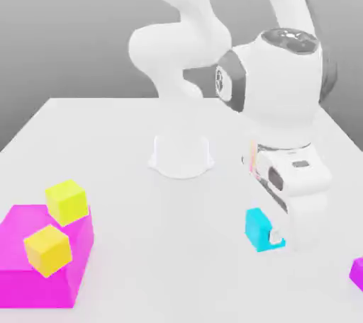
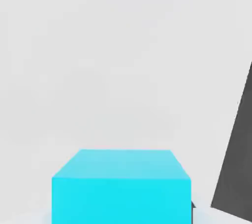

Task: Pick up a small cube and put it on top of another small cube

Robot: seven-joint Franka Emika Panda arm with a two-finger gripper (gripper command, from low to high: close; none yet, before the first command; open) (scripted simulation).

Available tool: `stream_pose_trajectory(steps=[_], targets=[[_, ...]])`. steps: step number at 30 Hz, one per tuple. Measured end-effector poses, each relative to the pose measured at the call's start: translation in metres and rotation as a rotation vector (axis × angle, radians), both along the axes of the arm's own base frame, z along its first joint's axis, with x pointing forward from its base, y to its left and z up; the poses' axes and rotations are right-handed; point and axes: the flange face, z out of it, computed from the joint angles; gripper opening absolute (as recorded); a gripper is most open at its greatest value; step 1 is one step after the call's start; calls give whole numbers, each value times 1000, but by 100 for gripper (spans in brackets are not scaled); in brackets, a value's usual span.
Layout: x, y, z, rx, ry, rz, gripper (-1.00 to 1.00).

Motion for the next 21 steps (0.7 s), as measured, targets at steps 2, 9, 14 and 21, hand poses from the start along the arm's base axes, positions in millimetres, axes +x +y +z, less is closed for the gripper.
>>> stream_pose_trajectory(steps=[2, 9, 14, 21], targets=[[9, -56, 12, -2, 1, -19, -100], [-19, -257, 49, -5, 13, -95, -100], [-20, -267, 15, -2, 12, -76, -100], [-19, -262, -5, -3, 14, -65, 100]])
